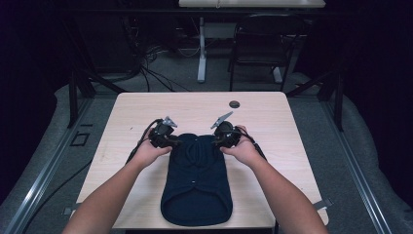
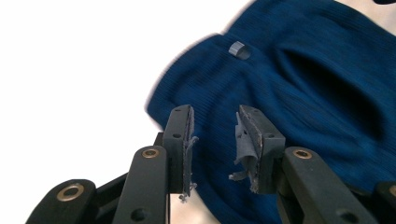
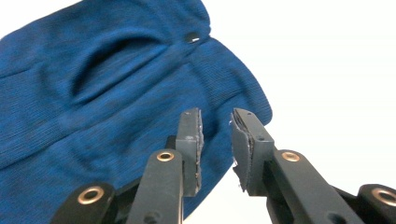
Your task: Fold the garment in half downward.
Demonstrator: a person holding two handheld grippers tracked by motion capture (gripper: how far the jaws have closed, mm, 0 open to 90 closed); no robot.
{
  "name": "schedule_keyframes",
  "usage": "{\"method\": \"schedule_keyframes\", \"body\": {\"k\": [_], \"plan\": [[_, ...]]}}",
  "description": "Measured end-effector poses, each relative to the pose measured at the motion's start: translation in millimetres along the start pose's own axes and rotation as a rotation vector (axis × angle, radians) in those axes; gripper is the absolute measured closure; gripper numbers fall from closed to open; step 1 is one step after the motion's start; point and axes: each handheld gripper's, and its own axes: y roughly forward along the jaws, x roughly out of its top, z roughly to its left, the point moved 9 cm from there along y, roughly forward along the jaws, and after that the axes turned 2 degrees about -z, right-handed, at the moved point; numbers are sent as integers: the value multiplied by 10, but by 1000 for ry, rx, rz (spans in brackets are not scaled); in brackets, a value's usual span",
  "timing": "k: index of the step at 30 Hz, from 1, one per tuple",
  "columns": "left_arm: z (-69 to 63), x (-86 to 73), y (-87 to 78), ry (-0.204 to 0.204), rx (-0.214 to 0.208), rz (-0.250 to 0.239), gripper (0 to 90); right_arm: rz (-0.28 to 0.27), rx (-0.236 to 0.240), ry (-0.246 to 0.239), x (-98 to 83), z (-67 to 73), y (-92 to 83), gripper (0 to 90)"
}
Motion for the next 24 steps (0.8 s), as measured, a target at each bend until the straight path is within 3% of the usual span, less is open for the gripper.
{"method": "schedule_keyframes", "body": {"k": [10, 12, 17, 24], "plan": [[185, 43, 216, -41, 17, 14, 638, 37, -60, 65, -30, -310, 247, 655], [190, 25, 236, -40, 5, 22, 627, 29, -54, 74, -32, -323, 280, 633], [194, -5, 291, -31, 18, 19, 597, 6, -43, 62, -8, -317, 331, 614], [171, -43, 349, -16, 9, 28, 612, 37, -64, 36, -26, -306, 423, 578]]}}
